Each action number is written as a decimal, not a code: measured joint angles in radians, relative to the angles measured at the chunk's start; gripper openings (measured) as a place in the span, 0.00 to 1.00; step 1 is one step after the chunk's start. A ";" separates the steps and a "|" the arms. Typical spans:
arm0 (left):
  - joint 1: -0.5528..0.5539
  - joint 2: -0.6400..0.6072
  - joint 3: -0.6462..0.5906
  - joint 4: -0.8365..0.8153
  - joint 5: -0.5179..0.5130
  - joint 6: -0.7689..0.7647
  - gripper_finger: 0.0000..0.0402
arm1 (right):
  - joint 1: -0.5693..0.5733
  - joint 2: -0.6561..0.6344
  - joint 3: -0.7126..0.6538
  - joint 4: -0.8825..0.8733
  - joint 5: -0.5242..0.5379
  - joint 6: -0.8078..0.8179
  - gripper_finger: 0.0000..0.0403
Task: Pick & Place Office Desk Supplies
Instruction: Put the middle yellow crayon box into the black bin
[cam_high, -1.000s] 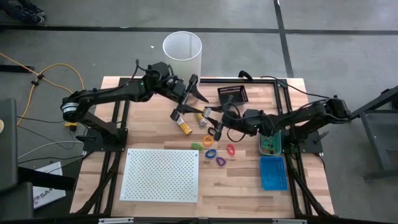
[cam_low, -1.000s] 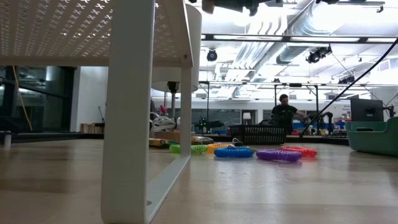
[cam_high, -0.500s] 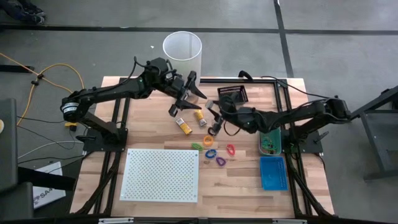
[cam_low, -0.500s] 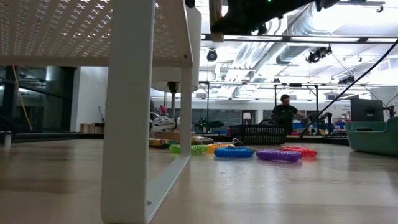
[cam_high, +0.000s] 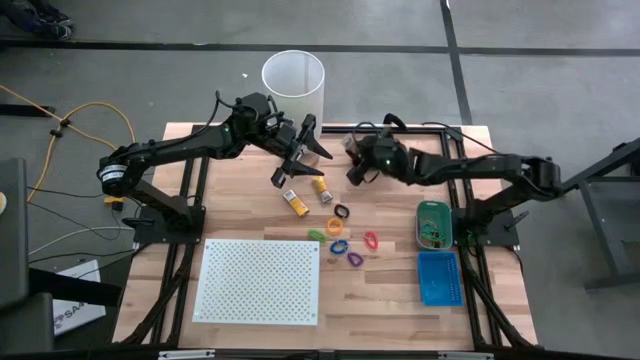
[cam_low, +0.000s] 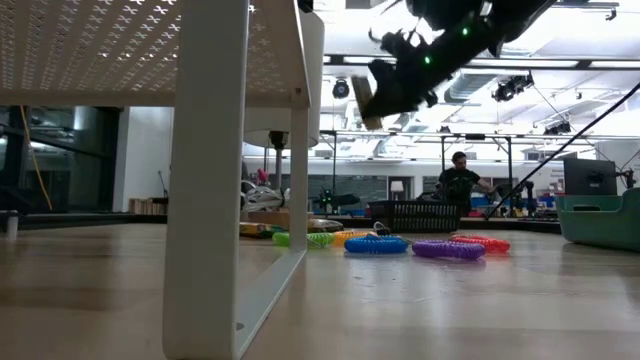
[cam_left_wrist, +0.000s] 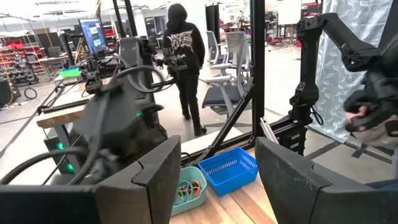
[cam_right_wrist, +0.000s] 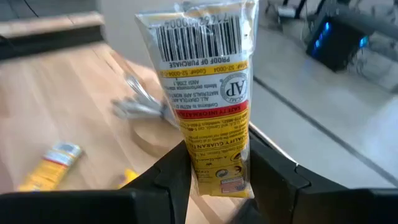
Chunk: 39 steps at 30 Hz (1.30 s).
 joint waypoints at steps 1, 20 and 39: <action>0.000 0.000 0.000 0.000 0.000 0.000 0.50 | -0.021 0.000 0.000 -0.021 -0.017 0.000 0.34; 0.000 0.000 0.000 0.000 -0.001 0.001 0.50 | -0.315 0.000 0.000 -0.263 -0.282 0.133 0.34; 0.000 0.000 0.000 -0.004 -0.002 0.001 0.50 | -0.322 0.155 -0.001 -0.334 -0.243 0.182 0.34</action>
